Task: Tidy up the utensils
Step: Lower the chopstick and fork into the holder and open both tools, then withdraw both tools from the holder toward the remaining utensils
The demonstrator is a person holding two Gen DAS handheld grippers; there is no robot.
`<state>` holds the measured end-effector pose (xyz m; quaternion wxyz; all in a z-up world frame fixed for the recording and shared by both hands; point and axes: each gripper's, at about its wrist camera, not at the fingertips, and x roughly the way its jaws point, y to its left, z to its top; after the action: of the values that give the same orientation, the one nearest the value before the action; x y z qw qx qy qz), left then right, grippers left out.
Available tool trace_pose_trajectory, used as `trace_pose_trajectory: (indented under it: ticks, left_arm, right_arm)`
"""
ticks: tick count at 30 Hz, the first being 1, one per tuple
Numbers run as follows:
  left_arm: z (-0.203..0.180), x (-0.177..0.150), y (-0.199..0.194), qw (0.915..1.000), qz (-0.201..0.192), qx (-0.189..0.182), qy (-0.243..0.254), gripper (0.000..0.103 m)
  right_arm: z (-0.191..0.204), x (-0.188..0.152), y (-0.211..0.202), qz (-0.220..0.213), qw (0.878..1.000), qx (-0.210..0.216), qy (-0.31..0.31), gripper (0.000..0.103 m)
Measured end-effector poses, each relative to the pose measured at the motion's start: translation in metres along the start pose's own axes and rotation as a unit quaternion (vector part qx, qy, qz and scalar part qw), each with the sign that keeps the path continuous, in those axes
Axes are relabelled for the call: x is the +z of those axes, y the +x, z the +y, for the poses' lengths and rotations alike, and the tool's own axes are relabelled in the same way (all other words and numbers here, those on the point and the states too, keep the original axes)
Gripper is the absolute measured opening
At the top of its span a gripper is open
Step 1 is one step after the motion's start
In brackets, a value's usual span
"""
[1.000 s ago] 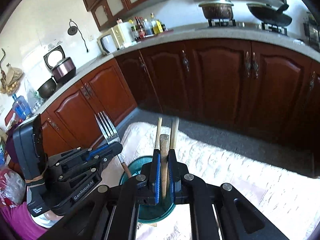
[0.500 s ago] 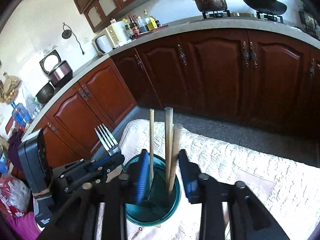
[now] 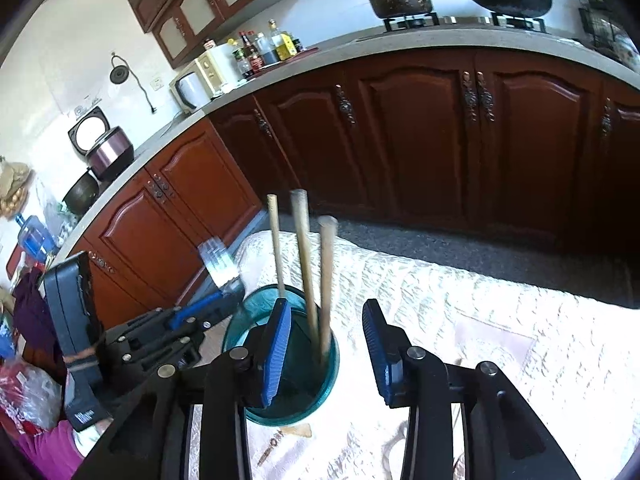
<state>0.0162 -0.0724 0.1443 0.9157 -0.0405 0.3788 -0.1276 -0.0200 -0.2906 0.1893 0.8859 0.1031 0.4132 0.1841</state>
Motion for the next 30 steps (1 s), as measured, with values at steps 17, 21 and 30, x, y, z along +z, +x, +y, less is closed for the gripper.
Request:
trace_pose_trajectory:
  ticks: [17, 21, 30]
  left_arm:
    - [-0.037, -0.032, -0.059, 0.9990, -0.026, -0.008, 0.036, 0.046]
    - [-0.053, -0.045, -0.069, 0.9981, -0.027, -0.011, 0.054, 0.048]
    - [-0.080, -0.076, -0.072, 0.9969, 0.000, -0.046, 0.064, 0.051]
  right_arm:
    - [-0.009, -0.076, -0.063, -0.030, 0.998, -0.054, 0.004, 0.042]
    - [-0.021, -0.100, -0.073, -0.023, 0.998, -0.063, 0.019, 0.043]
    - [-0.056, -0.149, -0.085, -0.007, 0.994, -0.095, 0.060, 0.043]
